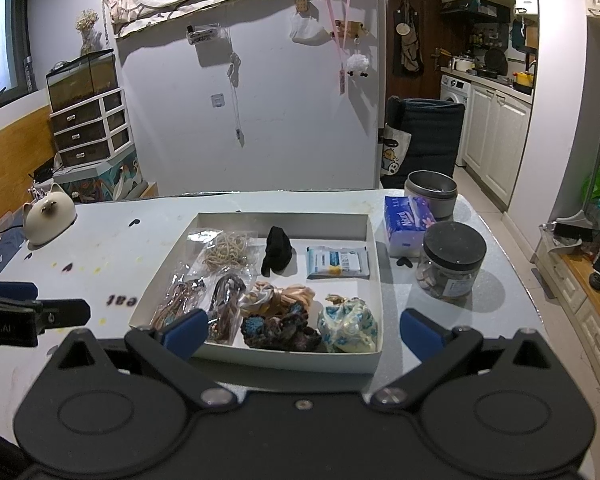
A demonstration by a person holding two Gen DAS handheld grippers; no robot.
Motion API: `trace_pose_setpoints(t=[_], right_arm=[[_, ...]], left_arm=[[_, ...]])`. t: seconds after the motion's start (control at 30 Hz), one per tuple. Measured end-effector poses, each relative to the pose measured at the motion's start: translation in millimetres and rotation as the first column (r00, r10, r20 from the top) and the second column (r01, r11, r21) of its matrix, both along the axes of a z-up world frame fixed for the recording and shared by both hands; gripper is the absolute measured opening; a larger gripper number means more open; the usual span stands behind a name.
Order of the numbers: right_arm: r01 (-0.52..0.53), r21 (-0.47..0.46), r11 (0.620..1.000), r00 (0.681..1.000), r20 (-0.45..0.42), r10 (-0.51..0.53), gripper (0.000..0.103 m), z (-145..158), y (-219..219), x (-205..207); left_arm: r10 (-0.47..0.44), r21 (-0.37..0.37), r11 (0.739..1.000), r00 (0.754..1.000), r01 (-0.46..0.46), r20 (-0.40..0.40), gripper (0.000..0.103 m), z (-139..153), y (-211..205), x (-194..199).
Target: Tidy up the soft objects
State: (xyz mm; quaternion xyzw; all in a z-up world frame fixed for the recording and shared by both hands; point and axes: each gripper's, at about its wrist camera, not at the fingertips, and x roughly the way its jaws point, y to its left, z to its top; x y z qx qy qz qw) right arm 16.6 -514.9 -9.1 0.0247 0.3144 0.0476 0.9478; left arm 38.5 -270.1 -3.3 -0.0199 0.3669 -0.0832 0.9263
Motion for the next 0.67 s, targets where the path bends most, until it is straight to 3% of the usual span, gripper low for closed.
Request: trace_pose_setpoints(t=[0.67], right_arm=[[0.0, 0.0, 1.0, 1.0, -0.001, 0.0, 0.103, 1.0, -0.4, 0.6]], left_arm=[[0.003, 0.005, 1.0, 1.0, -0.003, 0.001, 0.103, 1.5, -0.3, -0.5]])
